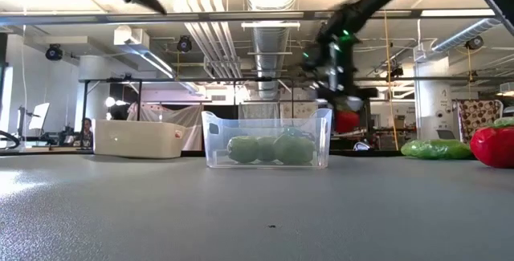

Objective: Sort produce into baskets
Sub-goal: Put the top right tomato into the white bin

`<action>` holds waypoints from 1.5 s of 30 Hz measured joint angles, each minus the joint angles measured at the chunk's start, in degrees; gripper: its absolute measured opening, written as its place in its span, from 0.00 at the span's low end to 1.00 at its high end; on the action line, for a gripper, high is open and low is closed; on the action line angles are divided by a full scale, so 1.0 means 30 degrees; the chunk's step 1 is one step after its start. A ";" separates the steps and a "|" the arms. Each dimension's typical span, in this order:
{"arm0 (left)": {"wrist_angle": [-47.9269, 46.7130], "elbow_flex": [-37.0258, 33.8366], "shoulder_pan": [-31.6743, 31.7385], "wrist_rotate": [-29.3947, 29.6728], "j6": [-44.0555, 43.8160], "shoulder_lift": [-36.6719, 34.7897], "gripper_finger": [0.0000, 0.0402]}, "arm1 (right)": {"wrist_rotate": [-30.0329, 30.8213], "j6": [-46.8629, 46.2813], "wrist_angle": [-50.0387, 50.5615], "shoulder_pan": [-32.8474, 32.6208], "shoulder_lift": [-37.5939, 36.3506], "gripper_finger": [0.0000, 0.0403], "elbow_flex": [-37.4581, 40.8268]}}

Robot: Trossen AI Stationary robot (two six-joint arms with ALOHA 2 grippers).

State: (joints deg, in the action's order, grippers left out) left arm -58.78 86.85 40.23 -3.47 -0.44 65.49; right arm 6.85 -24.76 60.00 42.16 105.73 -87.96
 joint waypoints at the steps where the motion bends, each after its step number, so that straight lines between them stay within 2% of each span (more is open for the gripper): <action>1: 0.0469 0.0000 -0.0156 -0.0364 -0.0020 -0.0132 0.86 | -0.0084 -0.0343 -0.0147 -0.0710 0.0130 0.73 -0.0353; 7: 0.3085 0.0000 -0.1555 -0.3714 -0.0215 -0.0313 0.86 | -0.1767 -0.2032 -0.2398 -0.3169 0.2030 0.73 -0.2897; 12: 0.3056 0.0000 -0.2619 -0.3548 -0.0179 -0.0147 0.86 | -0.1883 -0.2809 -0.1871 -0.3416 0.4809 0.73 -0.5928; 16: 0.2052 0.0000 -0.3149 -0.3547 -0.0172 -0.0203 0.86 | -0.2774 -0.2727 -0.0299 -0.3526 0.6957 0.73 -0.8303; 21: 0.0852 0.0000 -0.3186 -0.3669 -0.0186 -0.1047 0.86 | -0.3624 -0.2323 0.0746 -0.3545 0.8801 0.74 -0.9860; 25: 0.0105 0.0000 -0.3178 -0.3021 -0.0230 -0.1637 0.86 | -0.3787 -0.2238 0.0623 -0.3558 0.9146 0.77 -1.0127; 32: 0.0094 0.0000 -0.3164 -0.2523 -0.0257 -0.1662 0.86 | -0.3797 -0.1988 0.0286 -0.3560 0.9283 0.90 -1.0069; 45: 0.0109 0.0000 -0.3164 -0.1950 0.0890 -0.0522 0.86 | -0.3772 -0.1815 0.0425 -0.3727 0.8622 0.92 -1.0181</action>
State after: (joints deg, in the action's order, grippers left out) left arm -58.46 86.85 30.74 -9.32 2.23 63.93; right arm -4.47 -30.20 61.27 30.98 131.60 -118.51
